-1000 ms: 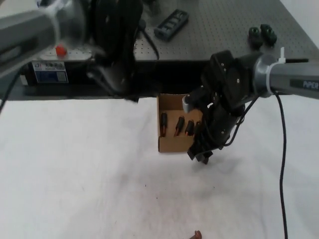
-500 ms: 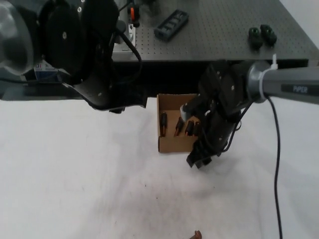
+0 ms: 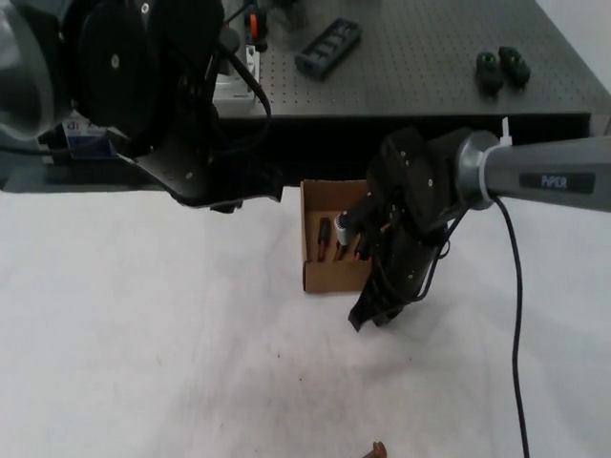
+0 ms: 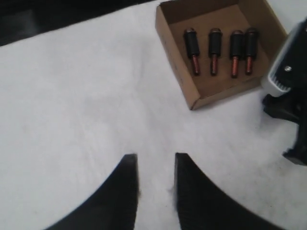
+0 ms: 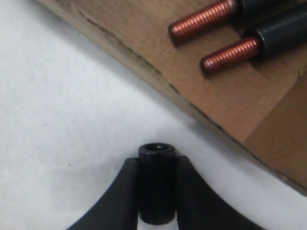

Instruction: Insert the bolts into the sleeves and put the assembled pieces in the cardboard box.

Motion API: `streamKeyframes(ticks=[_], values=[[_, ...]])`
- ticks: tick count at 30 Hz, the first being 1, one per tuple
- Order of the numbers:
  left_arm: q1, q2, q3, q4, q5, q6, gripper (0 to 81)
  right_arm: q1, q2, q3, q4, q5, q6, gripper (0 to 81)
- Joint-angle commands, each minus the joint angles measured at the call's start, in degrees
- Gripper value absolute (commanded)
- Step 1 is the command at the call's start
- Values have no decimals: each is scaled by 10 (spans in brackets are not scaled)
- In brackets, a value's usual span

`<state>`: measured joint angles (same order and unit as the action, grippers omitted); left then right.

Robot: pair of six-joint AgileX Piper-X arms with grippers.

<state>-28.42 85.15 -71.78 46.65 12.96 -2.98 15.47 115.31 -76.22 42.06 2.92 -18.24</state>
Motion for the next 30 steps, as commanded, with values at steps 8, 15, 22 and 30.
streamKeyframes(ticks=[8, 15, 22, 30], values=[[-36, 19, 2, 4, 40, 49, 280, -33, -120, 76, 37, -68, 79, 27], [-141, 106, 1, -5, 42, 105, 381, -84, -372, 269, 28, -86, 128, 27], [-201, 189, 1, -10, 1, 143, 381, -110, -618, 412, 39, -118, 194, 27], [-229, 240, 1, -21, 1, 154, 381, -110, -767, 460, 44, -118, 241, 27]])
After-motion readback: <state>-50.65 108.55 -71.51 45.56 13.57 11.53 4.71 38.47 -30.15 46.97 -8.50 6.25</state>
